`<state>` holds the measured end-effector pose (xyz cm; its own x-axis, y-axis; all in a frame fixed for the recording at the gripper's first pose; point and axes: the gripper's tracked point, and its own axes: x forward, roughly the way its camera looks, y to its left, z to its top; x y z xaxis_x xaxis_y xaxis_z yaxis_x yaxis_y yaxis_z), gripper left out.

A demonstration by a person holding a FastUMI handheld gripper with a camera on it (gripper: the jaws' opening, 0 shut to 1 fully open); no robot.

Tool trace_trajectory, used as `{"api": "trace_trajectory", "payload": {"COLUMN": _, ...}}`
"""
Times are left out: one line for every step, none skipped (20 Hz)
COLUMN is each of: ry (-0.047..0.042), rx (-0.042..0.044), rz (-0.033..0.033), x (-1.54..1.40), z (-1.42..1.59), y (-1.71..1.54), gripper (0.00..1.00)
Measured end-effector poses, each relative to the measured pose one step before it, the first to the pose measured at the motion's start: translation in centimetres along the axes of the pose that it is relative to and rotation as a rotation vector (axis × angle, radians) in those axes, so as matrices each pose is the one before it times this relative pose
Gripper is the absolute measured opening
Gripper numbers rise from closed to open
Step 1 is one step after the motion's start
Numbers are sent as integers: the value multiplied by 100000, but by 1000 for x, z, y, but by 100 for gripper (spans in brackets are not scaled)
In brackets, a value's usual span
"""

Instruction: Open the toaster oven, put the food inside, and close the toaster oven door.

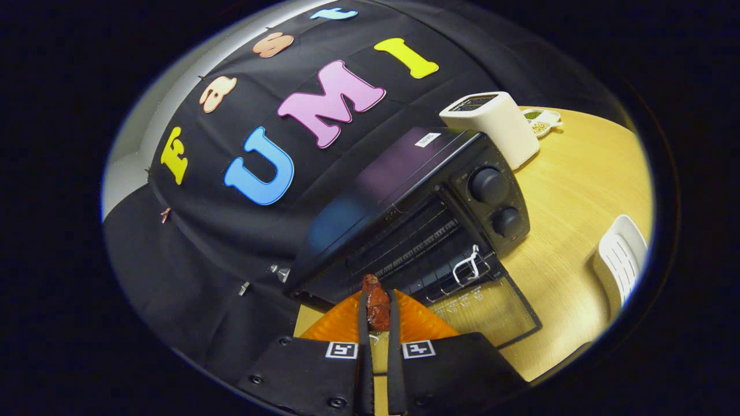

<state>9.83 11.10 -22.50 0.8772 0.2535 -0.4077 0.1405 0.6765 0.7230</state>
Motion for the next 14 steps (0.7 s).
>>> {"api": "trace_trajectory", "payload": {"ry": -1492, "rx": 1158, "rz": 419, "x": 932, "z": 68, "y": 349, "gripper": 13}}
{"api": "trace_trajectory", "payload": {"ry": -1455, "rx": 581, "rz": 134, "x": 884, "z": -25, "y": 220, "gripper": 13}}
{"api": "trace_trajectory", "payload": {"ry": -1336, "rx": 175, "rz": -312, "x": 880, "z": -186, "y": -37, "gripper": 13}}
{"api": "trace_trajectory", "payload": {"ry": -1136, "rx": 24, "rz": -773, "x": 767, "z": -171, "y": -263, "gripper": 13}}
{"api": "trace_trajectory", "payload": {"ry": -1207, "rx": -158, "rz": -1301, "x": 654, "z": -205, "y": -372, "gripper": 13}}
{"api": "trace_trajectory", "payload": {"ry": -1810, "rx": -384, "rz": -1249, "x": 652, "z": -241, "y": -249, "gripper": 13}}
{"api": "trace_trajectory", "payload": {"ry": -2411, "rx": -15, "rz": -565, "x": 309, "z": 30, "y": 18, "gripper": 13}}
{"api": "trace_trajectory", "payload": {"ry": -2333, "rx": 737, "rz": -378, "x": 474, "z": 23, "y": 26, "gripper": 13}}
{"api": "trace_trajectory", "payload": {"ry": -1106, "rx": 1302, "rz": -632, "x": 366, "z": -223, "y": -2, "gripper": 13}}
{"api": "trace_trajectory", "payload": {"ry": -250, "rx": 389, "rz": -1808, "x": 478, "z": -446, "y": -275, "gripper": 13}}
{"api": "trace_trajectory", "payload": {"ry": -549, "rx": -1684, "rz": -2690, "x": 273, "z": -534, "y": -626, "gripper": 13}}
{"api": "trace_trajectory", "payload": {"ry": 6, "rx": -1969, "rz": -914, "x": 132, "z": -476, "y": -306, "gripper": 13}}
{"api": "trace_trajectory", "payload": {"ry": -1615, "rx": -1071, "rz": -435, "x": -1, "z": 447, "y": 81, "gripper": 14}}
{"api": "trace_trajectory", "payload": {"ry": -8, "rx": -1021, "rz": -298, "x": -446, "z": 262, "y": 159, "gripper": 15}}
